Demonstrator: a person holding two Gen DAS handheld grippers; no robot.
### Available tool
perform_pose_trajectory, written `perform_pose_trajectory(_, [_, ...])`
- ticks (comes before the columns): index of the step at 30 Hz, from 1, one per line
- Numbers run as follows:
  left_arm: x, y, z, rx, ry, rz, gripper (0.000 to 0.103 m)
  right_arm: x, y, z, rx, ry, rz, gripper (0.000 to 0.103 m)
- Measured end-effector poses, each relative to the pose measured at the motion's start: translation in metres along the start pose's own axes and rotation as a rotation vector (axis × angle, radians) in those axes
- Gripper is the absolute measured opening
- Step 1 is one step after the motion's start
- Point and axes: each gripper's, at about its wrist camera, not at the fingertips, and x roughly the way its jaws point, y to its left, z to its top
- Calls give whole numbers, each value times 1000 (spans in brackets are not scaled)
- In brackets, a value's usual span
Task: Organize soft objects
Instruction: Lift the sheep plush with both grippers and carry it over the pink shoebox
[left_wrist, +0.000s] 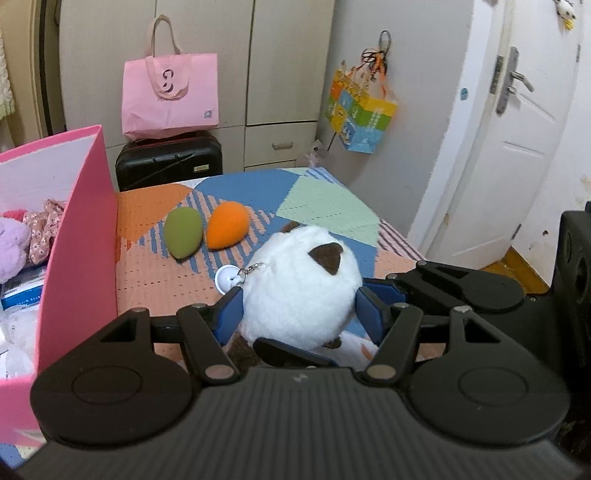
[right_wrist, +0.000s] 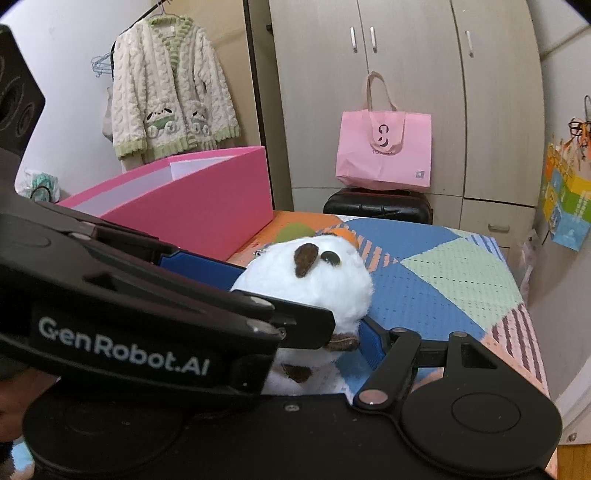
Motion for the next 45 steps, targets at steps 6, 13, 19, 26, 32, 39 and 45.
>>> perform_pose_trajectory(6, [-18,-5,-10,2,1,-45,64,-23,16,-5,-16,11,-48,75])
perform_pose_trajectory(13, [-34,-5,-14,-15,10,-89,65,-41,39,-7,-55,26,-100,75])
perform_pose_trajectory(19, [-56,-1,-10,11,-4,-131,64,-59,62,5,-133,14,-155,74])
perform_pose_trajectory(26, [-92,17,1,4,-25,-159,63,-76,95,27,-277,-8,-160,73])
perform_pose_trajectory(32, [-119,53,9,-104,-53,-180,63,-79,120,52,-311,-68,-117,73])
perform_pose_trajectory(39, [-144,86,15,-151,-121,-123,63,-67,138,87,-316,-162,-31,73])
perform_pose_trajectory(45, [-165,120,21,-198,-179,-56,63,-44,156,113,-313,-206,62,73])
